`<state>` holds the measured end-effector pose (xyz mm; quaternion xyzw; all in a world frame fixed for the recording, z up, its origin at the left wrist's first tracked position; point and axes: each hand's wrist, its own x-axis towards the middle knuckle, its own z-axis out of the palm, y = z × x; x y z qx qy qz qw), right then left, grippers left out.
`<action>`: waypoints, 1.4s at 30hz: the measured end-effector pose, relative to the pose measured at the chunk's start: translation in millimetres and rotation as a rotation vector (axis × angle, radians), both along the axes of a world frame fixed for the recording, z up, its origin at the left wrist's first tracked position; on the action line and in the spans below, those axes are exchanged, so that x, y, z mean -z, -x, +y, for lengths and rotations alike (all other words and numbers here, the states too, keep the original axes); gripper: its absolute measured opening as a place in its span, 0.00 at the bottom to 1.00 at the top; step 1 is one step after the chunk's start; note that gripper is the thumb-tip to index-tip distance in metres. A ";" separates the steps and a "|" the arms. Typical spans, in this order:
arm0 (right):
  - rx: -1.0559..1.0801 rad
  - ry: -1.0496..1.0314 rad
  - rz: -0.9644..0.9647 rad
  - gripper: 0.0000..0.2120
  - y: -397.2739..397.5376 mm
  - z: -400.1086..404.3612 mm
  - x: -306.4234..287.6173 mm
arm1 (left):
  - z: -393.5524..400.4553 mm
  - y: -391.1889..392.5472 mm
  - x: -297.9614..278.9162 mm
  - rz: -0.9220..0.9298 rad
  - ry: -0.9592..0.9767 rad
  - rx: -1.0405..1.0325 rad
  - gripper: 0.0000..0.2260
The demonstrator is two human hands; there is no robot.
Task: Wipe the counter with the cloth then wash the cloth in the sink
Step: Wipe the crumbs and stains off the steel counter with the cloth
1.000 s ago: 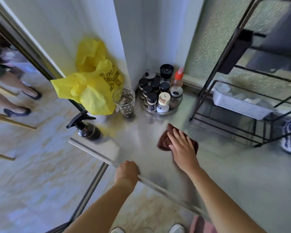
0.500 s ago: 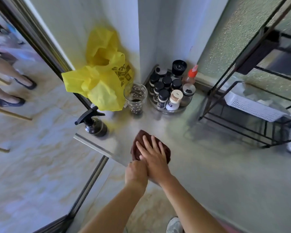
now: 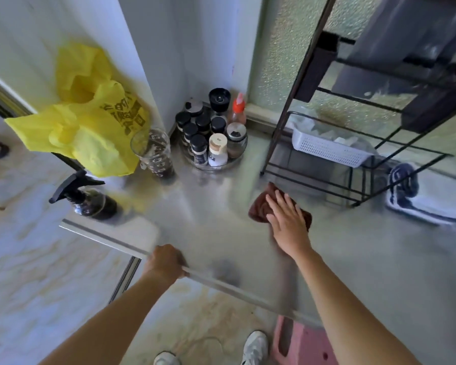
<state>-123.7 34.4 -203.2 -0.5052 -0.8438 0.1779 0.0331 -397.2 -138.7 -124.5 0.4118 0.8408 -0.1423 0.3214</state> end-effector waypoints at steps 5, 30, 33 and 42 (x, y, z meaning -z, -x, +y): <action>0.589 -0.011 -0.049 0.30 -70.3 -3.9 -5.3 | -1.1 -2.6 -3.7 -0.013 -0.010 -0.001 0.12; 0.353 0.658 0.660 0.13 128.1 -52.4 -70.1 | -14.1 -12.4 -18.9 -0.105 -0.120 -0.215 0.09; 0.649 0.291 0.446 0.15 78.7 -21.0 -70.1 | -12.3 -12.9 -17.5 -0.096 -0.119 -0.219 0.10; 0.276 -0.181 0.320 0.21 119.4 -70.0 -38.9 | -11.6 -10.4 -13.8 -0.082 -0.061 -0.141 0.07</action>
